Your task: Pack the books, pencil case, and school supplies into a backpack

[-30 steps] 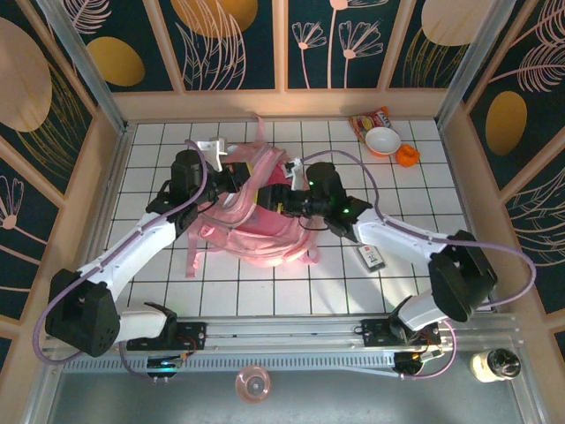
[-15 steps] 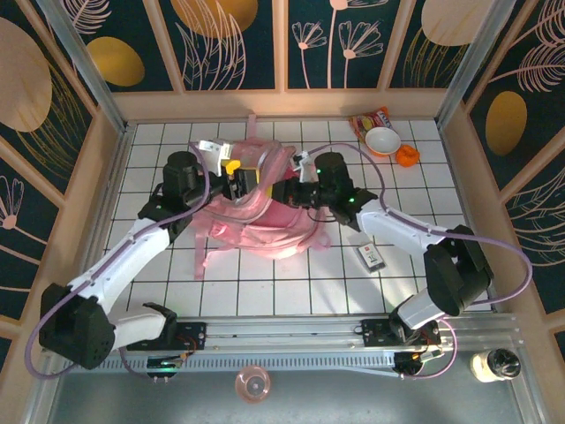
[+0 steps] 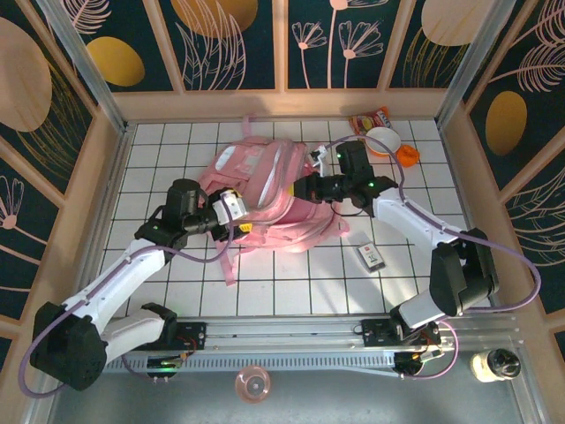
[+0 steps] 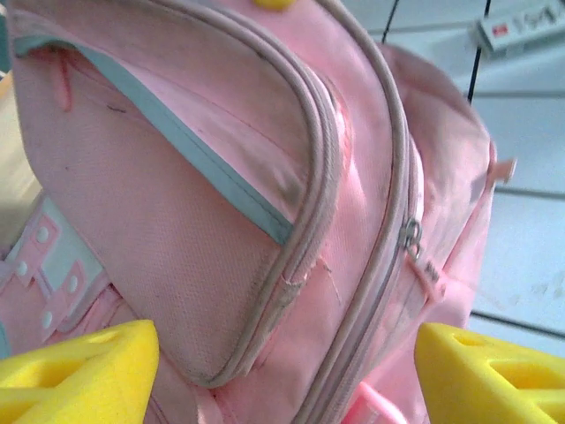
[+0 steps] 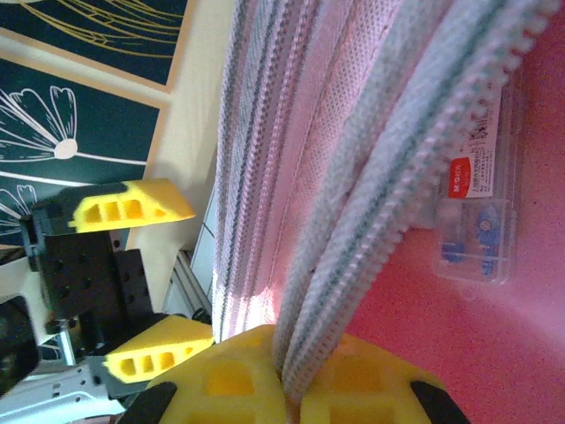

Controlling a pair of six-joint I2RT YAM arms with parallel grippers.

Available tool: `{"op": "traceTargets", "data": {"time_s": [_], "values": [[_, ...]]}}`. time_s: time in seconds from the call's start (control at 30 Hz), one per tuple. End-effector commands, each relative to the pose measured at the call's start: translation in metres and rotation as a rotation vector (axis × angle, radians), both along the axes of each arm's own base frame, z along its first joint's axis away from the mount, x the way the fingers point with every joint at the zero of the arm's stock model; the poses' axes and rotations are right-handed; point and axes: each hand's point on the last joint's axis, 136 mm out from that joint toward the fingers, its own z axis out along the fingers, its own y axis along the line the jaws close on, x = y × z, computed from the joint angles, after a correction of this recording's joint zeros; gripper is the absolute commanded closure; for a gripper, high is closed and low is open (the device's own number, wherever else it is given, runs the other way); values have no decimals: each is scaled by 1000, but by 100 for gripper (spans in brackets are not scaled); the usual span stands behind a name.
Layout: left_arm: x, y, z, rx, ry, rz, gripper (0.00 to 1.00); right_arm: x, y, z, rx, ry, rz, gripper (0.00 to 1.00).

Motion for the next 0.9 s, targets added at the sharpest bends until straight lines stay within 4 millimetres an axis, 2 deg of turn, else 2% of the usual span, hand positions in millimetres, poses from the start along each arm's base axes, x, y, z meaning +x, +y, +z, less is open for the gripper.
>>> {"op": "traceTargets", "data": {"time_s": [0.0, 0.27, 0.37, 0.47, 0.57, 0.6, 0.73, 0.77, 0.87], "values": [[1, 0, -21, 151, -108, -84, 23, 5, 2, 22, 36, -72, 54, 100], [23, -14, -35, 168, -200, -54, 20, 10, -1, 12, 27, -29, 43, 100], [31, -21, -24, 121, -222, -28, 19, 9, -3, 7, 24, -17, 36, 100], [27, -30, -2, 35, -247, -52, 10, 10, -9, 0, 5, -8, 5, 100], [22, -32, -4, 41, -252, -94, 9, 12, -17, -9, -9, 14, -32, 100], [22, -33, -8, 53, -245, -100, 10, 12, -19, -11, -11, 20, -43, 97], [28, -35, -24, 81, -207, -105, 13, 12, -29, -18, -43, 26, -95, 66], [28, -37, -28, 91, -191, -118, 18, 12, -32, -20, -56, 24, -115, 60], [28, -39, -43, 134, -137, -150, 22, 11, -47, -23, -120, 5, -187, 51]]}}
